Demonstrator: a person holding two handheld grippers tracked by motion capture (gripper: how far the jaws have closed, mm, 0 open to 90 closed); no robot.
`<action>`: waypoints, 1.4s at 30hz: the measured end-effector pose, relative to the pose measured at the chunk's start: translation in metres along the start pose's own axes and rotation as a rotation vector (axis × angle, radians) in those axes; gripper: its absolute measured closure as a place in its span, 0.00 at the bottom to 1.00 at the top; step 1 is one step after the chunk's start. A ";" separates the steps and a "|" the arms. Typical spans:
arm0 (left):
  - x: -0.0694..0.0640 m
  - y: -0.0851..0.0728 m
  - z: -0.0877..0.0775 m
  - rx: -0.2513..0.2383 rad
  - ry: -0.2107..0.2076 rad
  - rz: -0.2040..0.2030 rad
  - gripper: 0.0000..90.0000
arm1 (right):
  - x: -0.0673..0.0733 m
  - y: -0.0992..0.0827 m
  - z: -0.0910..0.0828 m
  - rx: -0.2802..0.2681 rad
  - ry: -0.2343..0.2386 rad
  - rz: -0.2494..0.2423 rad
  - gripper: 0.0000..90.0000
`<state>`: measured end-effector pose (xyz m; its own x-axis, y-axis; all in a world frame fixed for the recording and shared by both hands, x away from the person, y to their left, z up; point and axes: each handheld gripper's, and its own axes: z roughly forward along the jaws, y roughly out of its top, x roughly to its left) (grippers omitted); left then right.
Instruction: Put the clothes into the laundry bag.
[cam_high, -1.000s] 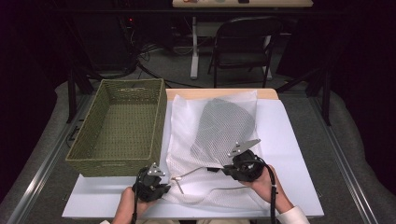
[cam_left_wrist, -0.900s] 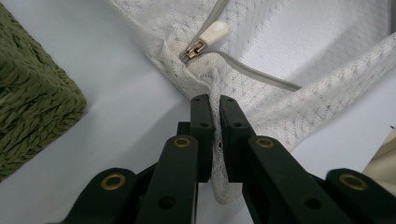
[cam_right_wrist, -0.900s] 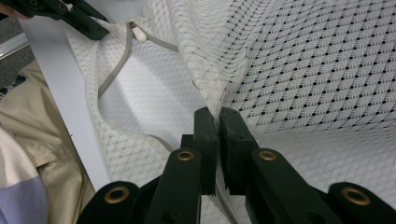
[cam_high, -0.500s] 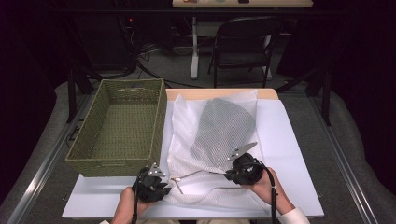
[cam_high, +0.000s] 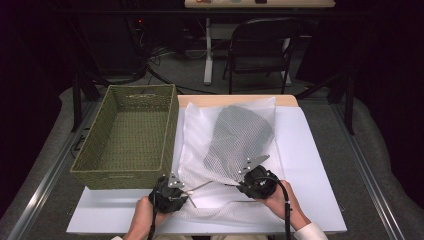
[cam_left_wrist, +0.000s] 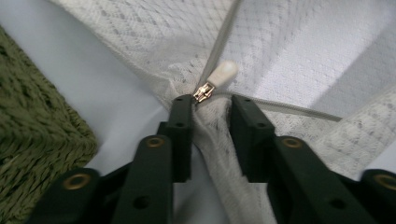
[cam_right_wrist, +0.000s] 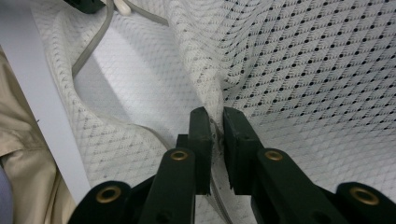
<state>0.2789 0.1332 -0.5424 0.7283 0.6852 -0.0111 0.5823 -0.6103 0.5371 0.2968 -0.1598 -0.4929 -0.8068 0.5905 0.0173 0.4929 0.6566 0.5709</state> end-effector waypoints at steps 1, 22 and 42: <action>0.000 0.000 0.000 -0.001 0.000 0.003 0.86 | 0.000 0.000 -0.001 -0.005 -0.002 -0.004 0.92; 0.006 -0.014 -0.020 -0.017 -0.065 -0.015 0.97 | -0.007 -0.005 -0.012 0.027 0.066 0.004 0.93; 0.006 -0.018 -0.023 0.011 -0.111 -0.011 0.97 | -0.011 -0.013 0.032 0.186 0.020 -0.021 0.90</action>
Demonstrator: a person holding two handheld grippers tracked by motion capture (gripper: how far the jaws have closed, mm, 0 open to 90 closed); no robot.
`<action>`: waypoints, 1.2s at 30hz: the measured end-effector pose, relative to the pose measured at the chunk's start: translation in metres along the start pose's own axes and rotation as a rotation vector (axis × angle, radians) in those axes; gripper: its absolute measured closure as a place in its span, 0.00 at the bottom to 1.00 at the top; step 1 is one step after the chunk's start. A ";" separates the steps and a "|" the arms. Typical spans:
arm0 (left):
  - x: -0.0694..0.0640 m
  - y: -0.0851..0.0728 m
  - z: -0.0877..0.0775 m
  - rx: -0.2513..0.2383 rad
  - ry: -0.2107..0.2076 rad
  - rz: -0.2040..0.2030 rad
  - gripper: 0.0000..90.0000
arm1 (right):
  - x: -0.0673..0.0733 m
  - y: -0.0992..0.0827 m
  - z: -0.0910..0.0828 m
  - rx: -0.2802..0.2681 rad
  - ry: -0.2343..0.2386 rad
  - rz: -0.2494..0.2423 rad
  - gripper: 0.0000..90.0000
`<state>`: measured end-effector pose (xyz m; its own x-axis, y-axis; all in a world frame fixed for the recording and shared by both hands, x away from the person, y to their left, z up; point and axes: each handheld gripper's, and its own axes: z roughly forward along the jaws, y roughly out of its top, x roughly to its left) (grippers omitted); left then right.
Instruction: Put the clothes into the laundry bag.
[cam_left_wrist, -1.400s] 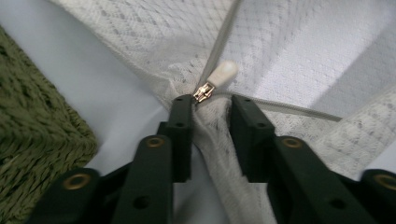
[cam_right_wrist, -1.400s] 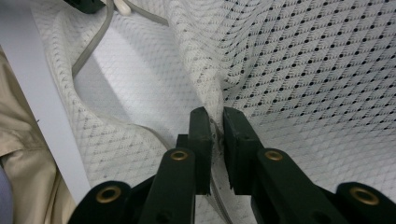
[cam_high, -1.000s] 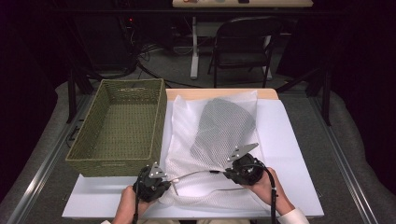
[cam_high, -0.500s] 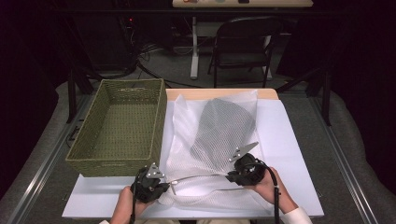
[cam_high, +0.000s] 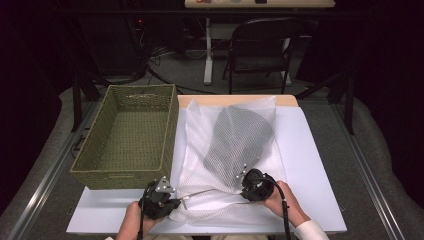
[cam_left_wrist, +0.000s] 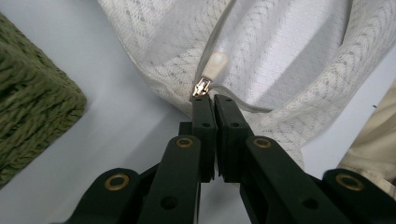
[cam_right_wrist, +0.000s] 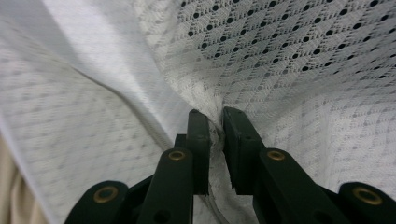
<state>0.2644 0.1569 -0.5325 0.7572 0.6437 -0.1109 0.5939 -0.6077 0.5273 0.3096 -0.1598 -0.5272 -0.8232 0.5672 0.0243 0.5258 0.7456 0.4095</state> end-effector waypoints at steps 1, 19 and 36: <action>0.000 0.000 0.000 0.003 -0.008 -0.001 0.97 | -0.001 0.000 0.003 0.010 -0.009 -0.005 0.89; -0.008 0.008 -0.009 -0.024 -0.009 0.005 0.70 | 0.009 0.000 -0.027 -0.075 -0.039 -0.051 0.50; -0.003 0.016 0.007 -0.039 0.083 -0.051 0.48 | 0.032 0.014 -0.027 -0.162 -0.001 -0.086 0.30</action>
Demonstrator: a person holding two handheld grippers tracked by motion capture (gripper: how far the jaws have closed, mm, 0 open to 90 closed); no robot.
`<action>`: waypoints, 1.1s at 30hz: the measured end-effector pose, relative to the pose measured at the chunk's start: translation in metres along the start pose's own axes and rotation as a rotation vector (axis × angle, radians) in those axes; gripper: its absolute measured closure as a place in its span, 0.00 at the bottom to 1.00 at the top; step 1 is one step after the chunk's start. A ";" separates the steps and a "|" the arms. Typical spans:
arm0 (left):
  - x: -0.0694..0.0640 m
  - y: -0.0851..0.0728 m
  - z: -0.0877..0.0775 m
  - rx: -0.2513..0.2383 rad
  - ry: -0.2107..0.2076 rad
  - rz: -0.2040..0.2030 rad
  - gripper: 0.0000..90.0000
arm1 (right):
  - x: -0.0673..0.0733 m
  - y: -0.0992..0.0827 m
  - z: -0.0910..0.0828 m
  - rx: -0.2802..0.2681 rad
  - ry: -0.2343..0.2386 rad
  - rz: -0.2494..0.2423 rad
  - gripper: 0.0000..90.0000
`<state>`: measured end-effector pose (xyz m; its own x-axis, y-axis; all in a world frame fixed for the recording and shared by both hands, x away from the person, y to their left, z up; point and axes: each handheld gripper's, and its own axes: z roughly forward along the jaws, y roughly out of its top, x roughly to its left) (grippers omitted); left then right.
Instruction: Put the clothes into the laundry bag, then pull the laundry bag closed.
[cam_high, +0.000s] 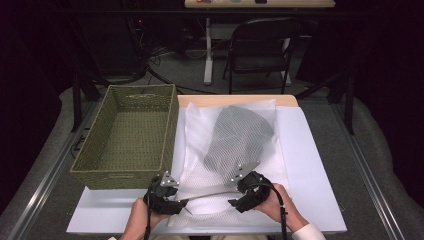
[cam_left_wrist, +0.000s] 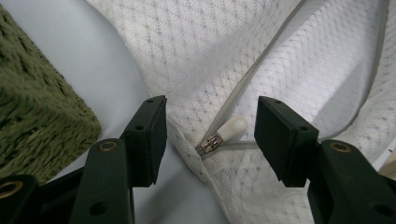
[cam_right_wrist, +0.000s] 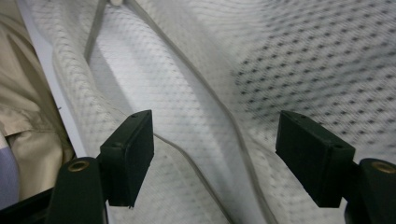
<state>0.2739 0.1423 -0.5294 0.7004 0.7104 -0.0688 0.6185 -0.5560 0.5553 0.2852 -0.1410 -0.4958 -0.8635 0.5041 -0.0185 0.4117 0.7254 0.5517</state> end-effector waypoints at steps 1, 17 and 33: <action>0.000 0.001 0.000 0.001 0.005 -0.002 0.48 | 0.003 0.001 0.002 0.000 0.004 -0.007 0.30; 0.006 0.004 0.008 -0.051 0.063 -0.089 0.54 | 0.012 0.002 0.011 0.027 0.030 -0.040 0.32; 0.012 -0.001 0.018 -0.030 -0.004 -0.073 0.78 | 0.017 0.007 0.017 0.032 0.075 -0.044 0.27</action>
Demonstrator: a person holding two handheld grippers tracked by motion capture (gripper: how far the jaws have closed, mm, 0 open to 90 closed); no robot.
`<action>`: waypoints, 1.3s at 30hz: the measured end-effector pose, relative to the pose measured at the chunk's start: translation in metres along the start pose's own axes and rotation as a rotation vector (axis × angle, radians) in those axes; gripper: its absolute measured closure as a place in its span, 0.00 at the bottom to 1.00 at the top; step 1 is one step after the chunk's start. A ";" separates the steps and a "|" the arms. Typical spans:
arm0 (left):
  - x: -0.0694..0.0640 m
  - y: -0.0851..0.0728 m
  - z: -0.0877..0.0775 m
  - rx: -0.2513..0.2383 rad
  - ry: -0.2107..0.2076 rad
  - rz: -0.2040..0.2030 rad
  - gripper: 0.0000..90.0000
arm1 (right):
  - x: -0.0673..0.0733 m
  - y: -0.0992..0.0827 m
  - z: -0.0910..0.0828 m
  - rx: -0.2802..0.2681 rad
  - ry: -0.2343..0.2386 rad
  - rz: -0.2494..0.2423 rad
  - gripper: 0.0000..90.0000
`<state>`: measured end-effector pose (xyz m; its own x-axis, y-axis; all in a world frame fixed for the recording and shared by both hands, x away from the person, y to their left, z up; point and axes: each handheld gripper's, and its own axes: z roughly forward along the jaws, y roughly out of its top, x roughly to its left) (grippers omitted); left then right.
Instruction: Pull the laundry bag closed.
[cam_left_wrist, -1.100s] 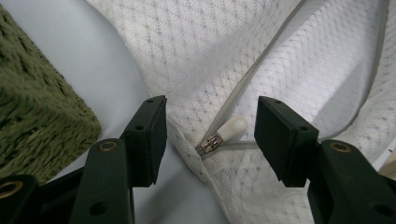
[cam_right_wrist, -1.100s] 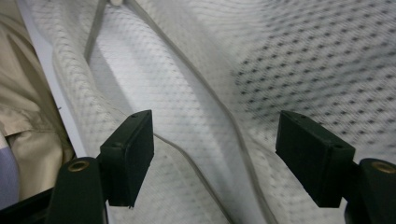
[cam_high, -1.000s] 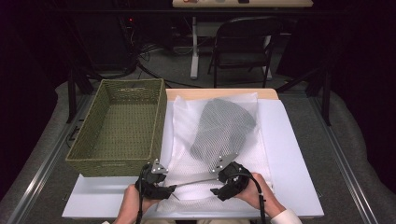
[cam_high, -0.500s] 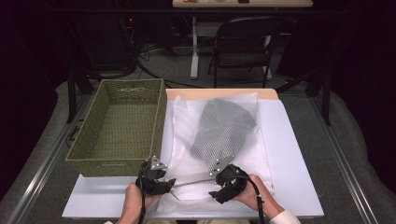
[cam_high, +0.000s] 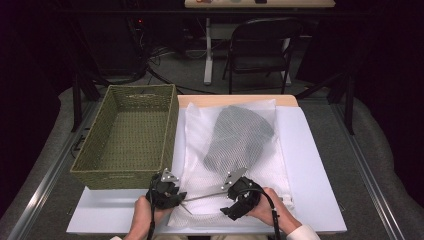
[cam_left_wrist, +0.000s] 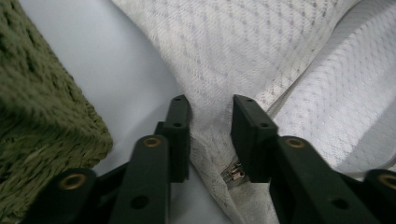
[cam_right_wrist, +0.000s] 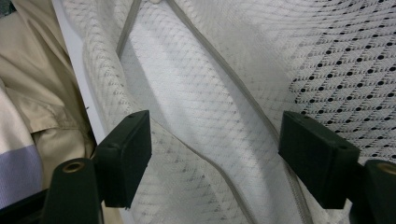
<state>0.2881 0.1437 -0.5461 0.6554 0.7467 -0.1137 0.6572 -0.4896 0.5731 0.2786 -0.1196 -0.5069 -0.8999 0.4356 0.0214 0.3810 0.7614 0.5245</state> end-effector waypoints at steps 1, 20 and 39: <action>0.000 0.000 0.000 0.000 -0.003 0.003 0.79 | -0.001 0.000 0.000 0.000 0.000 -0.002 0.27; 0.001 -0.001 -0.020 -0.112 -0.089 0.044 0.98 | -0.002 0.006 0.009 -0.007 0.021 0.026 0.20; -0.004 0.006 -0.022 -0.139 -0.156 0.100 0.98 | 0.016 0.020 0.016 -0.054 0.062 -0.021 0.21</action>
<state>0.2813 0.1474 -0.5245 0.7713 0.6137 -0.1687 0.5357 -0.4827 0.6929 0.2750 -0.0898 -0.5095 -0.9197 0.3878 0.0617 0.3514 0.7426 0.5702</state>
